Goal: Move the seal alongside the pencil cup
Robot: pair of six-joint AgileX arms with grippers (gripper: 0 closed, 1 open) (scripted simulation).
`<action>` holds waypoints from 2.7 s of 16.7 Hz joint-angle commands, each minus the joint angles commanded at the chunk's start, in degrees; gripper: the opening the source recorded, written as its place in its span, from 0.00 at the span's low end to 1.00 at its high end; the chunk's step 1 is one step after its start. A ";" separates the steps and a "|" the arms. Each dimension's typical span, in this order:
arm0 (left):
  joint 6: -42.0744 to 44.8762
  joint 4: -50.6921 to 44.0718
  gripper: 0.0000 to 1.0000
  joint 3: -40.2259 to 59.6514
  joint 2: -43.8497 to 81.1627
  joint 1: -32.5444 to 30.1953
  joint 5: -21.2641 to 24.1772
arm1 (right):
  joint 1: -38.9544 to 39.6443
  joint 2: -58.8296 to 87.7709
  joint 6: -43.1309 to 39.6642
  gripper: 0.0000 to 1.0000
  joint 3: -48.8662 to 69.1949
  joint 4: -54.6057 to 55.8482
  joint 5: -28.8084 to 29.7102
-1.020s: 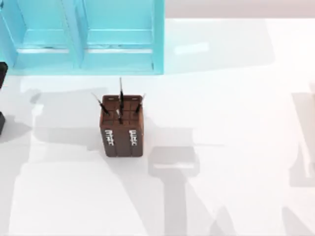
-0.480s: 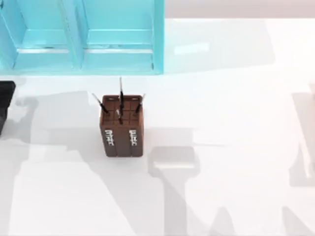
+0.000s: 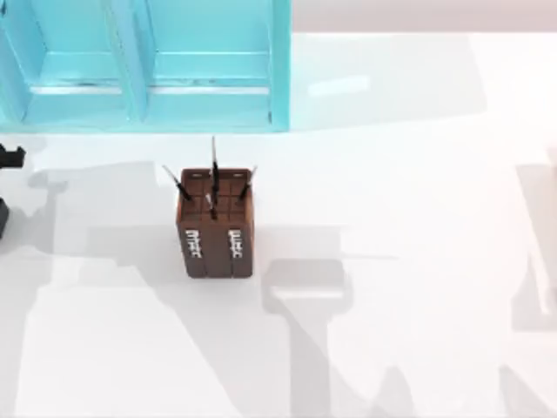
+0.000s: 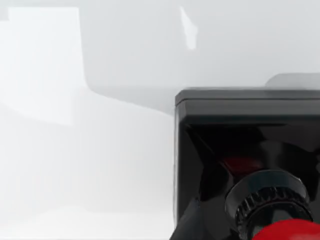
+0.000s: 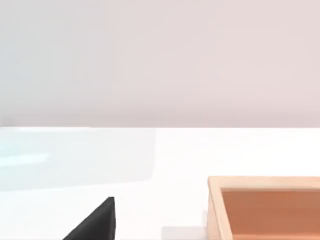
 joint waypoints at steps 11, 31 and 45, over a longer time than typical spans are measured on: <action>0.00 0.00 0.00 0.00 0.00 0.00 0.00 | 0.00 0.00 0.00 1.00 0.00 0.00 0.00; -20.21 -30.67 0.00 28.06 -2.72 -20.24 -0.01 | 0.00 0.00 0.00 1.00 0.00 0.00 0.00; -30.08 -25.83 0.00 9.36 -16.64 -29.84 -0.16 | 0.00 0.00 0.00 1.00 0.00 0.00 0.00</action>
